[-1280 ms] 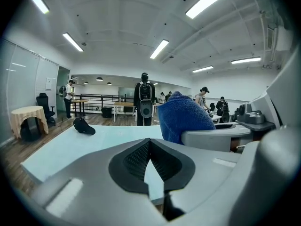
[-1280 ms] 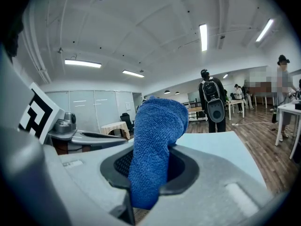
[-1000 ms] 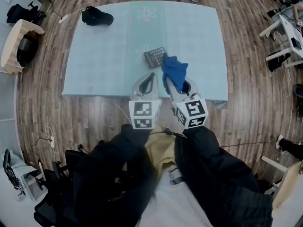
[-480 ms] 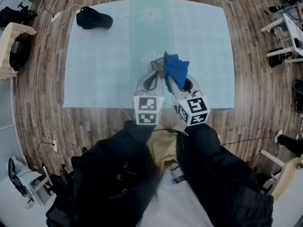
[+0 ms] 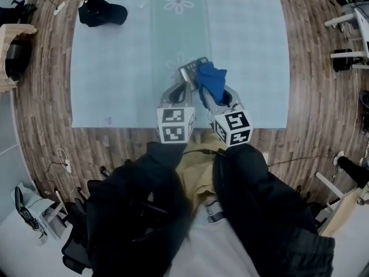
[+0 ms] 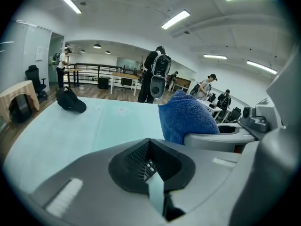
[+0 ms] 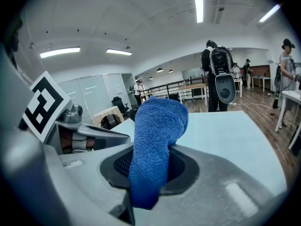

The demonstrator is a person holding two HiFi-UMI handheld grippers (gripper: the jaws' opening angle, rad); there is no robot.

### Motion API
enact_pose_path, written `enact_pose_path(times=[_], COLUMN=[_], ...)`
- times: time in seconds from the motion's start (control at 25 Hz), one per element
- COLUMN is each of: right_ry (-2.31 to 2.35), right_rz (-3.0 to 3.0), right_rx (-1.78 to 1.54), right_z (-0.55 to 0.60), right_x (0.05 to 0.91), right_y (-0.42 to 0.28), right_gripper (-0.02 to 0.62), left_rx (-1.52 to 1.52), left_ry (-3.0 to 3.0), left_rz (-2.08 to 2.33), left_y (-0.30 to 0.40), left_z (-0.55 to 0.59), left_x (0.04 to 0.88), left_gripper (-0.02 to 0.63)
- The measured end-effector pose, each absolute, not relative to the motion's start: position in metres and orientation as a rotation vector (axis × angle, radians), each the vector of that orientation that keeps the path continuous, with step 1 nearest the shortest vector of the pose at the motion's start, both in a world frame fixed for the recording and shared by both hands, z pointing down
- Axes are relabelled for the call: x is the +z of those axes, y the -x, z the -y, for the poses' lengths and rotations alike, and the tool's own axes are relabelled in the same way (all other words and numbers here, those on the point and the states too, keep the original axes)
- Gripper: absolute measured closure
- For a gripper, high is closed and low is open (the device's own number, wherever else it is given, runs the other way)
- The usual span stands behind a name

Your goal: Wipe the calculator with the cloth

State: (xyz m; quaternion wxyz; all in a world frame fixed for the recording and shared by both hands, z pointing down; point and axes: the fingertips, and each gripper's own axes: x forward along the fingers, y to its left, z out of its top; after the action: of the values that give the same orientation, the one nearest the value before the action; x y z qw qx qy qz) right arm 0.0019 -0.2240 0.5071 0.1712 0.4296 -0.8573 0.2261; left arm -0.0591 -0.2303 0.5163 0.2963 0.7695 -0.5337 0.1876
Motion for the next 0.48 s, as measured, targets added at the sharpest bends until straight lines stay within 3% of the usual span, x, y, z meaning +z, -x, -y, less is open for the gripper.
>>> enact_pose_path(times=[0.48], right_ry=[-1.043], right_rz=[2.361], right_rx=[0.683], right_z=[0.255], right_x=[0.559], right_y=[-0.012], right_gripper=[0.5], left_rx=[0.579], left_ry=[-1.84], left_rz=[1.394], left_y=[0.057], left_z=[0.24], left_x=[0.569], left_gripper=[0.609])
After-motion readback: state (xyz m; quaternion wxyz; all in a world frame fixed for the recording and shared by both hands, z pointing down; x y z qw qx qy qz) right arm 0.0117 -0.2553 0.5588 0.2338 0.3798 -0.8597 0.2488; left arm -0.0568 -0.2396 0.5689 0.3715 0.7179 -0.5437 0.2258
